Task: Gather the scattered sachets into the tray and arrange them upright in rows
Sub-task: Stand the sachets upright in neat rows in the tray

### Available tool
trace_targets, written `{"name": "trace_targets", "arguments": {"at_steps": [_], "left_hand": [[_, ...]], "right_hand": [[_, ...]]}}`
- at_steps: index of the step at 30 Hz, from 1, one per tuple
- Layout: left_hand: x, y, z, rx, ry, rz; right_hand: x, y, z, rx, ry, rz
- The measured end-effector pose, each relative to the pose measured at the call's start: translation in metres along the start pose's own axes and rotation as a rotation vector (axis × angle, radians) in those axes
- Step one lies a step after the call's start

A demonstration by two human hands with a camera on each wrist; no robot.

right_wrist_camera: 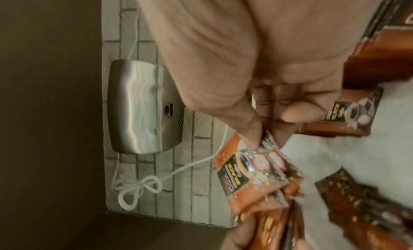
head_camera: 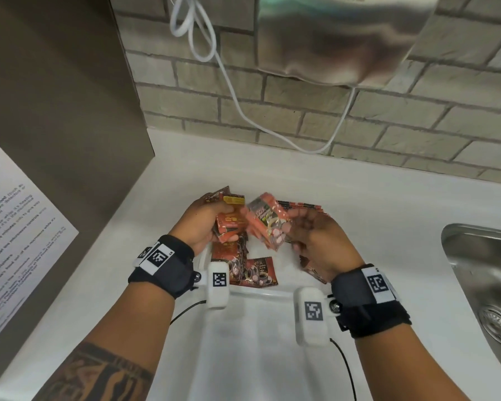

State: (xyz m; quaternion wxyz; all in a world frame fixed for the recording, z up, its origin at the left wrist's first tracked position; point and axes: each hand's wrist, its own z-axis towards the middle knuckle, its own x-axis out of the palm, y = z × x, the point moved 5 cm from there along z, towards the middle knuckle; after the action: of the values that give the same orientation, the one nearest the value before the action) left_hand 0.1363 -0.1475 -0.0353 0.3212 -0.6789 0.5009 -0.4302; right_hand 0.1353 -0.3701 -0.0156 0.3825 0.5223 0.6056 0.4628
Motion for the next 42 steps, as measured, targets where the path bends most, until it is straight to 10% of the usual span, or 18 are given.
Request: {"name": "trace_targets", "arguments": {"at_steps": [13, 24, 42], "left_hand": [[0.077, -0.008, -0.008, 0.016, 0.461, -0.366], [0.095, 0.001, -0.009, 0.079, 0.175, -0.100], [0.074, 0.005, -0.015, 0.066, 0.185, -0.286]], "right_hand": [[0.002, -0.002, 0.005, 0.022, -0.096, 0.498], [-0.022, 0.017, -0.001, -0.138, -0.113, -0.268], [-0.015, 0.019, 0.013, -0.140, -0.199, -0.191]]}}
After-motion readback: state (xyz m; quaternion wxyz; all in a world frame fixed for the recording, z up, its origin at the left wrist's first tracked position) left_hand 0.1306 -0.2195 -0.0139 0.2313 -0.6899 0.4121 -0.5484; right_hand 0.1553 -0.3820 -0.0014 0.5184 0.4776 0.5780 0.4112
